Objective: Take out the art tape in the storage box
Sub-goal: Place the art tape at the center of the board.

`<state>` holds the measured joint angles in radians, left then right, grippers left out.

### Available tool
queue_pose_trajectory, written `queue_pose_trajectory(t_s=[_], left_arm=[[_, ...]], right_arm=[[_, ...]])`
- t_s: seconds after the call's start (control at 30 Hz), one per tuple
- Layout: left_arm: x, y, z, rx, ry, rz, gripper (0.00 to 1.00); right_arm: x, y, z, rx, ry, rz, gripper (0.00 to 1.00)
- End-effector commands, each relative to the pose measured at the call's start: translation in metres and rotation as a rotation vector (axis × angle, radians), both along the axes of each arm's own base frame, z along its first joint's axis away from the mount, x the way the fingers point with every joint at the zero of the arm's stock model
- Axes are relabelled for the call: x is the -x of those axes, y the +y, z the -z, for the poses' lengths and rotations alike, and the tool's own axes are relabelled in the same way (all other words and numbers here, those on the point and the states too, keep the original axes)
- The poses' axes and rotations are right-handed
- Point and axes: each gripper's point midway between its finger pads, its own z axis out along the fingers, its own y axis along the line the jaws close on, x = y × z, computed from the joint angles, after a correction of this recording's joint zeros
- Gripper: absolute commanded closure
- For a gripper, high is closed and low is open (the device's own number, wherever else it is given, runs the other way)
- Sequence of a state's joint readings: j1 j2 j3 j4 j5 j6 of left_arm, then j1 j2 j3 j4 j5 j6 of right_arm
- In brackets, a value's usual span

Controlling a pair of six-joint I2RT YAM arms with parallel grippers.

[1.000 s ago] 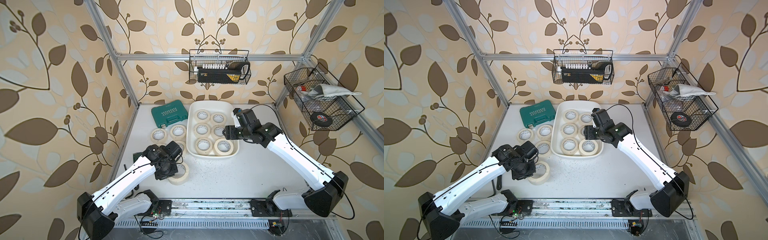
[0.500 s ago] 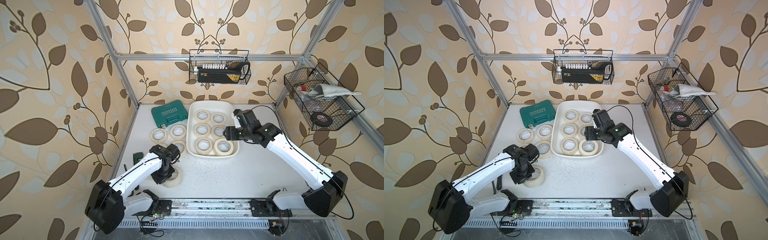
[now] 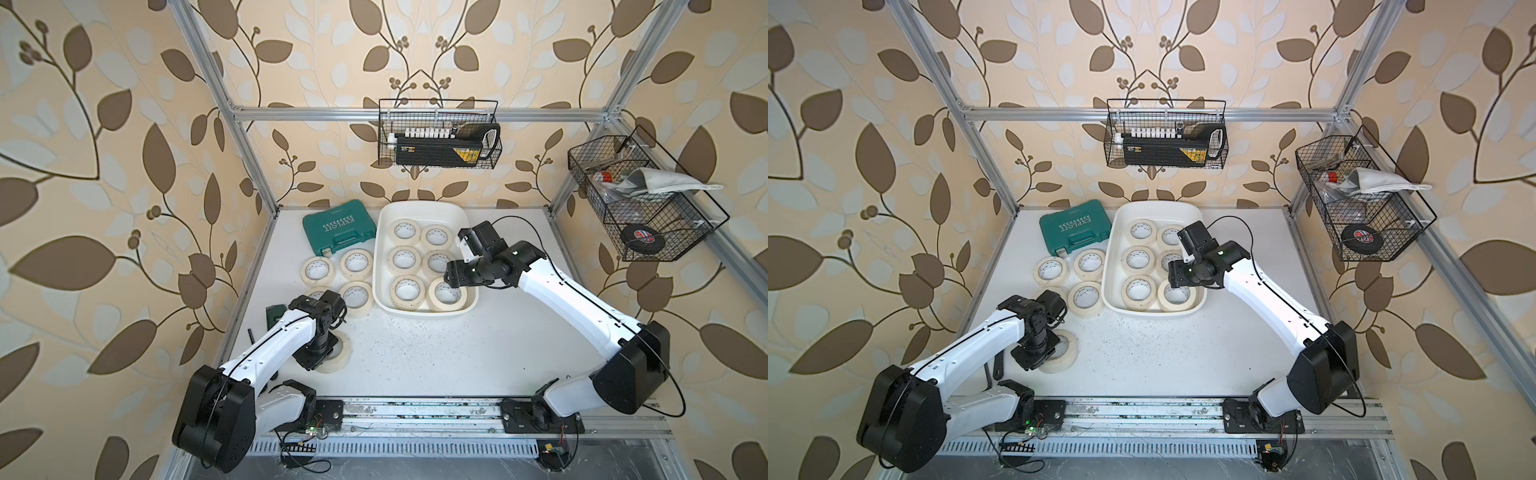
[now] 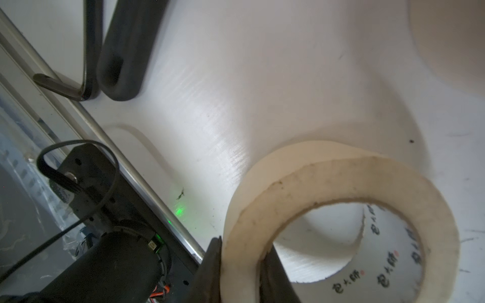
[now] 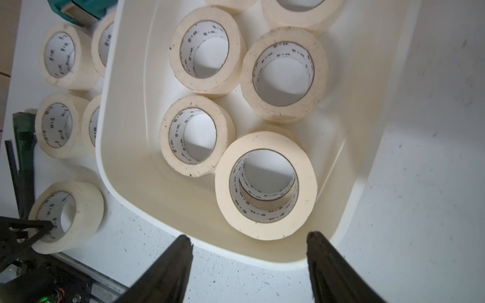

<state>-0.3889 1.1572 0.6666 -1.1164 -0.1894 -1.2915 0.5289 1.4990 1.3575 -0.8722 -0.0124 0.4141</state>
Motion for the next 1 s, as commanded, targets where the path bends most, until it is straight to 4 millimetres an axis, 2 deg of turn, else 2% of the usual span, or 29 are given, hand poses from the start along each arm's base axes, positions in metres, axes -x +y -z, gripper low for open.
queue_pose_trajectory(t_s=[0.0, 0.1, 0.27, 0.47, 0.67, 0.8, 0.97], left_arm=[[-0.002, 0.012, -0.003, -0.051, -0.018, -0.006, 0.99], [-0.005, 0.018, -0.005, -0.076, -0.041, -0.020, 0.89], [-0.012, 0.029, -0.008, -0.112, -0.071, -0.038, 0.87], [-0.016, 0.031, -0.003, -0.113, -0.061, -0.031, 0.86], [-0.016, 0.028, 0.005, -0.093, -0.049, -0.039, 0.80], [-0.018, 0.029, 0.008, -0.089, -0.057, -0.044, 0.72], [-0.018, 0.030, 0.010, -0.091, -0.057, -0.045, 0.69]], right_arm=[[0.005, 0.002, -0.007, 0.000, 0.022, -0.042, 0.29], [0.007, 0.001, 0.000, 0.028, 0.039, -0.067, 0.29], [0.011, -0.009, 0.014, 0.122, 0.093, -0.099, 0.29], [0.012, -0.008, 0.023, 0.140, 0.135, -0.120, 0.29], [0.008, -0.008, 0.031, 0.170, 0.161, -0.125, 0.29], [0.006, -0.006, 0.032, 0.173, 0.163, -0.130, 0.29], [0.005, -0.006, 0.032, 0.174, 0.164, -0.133, 0.29]])
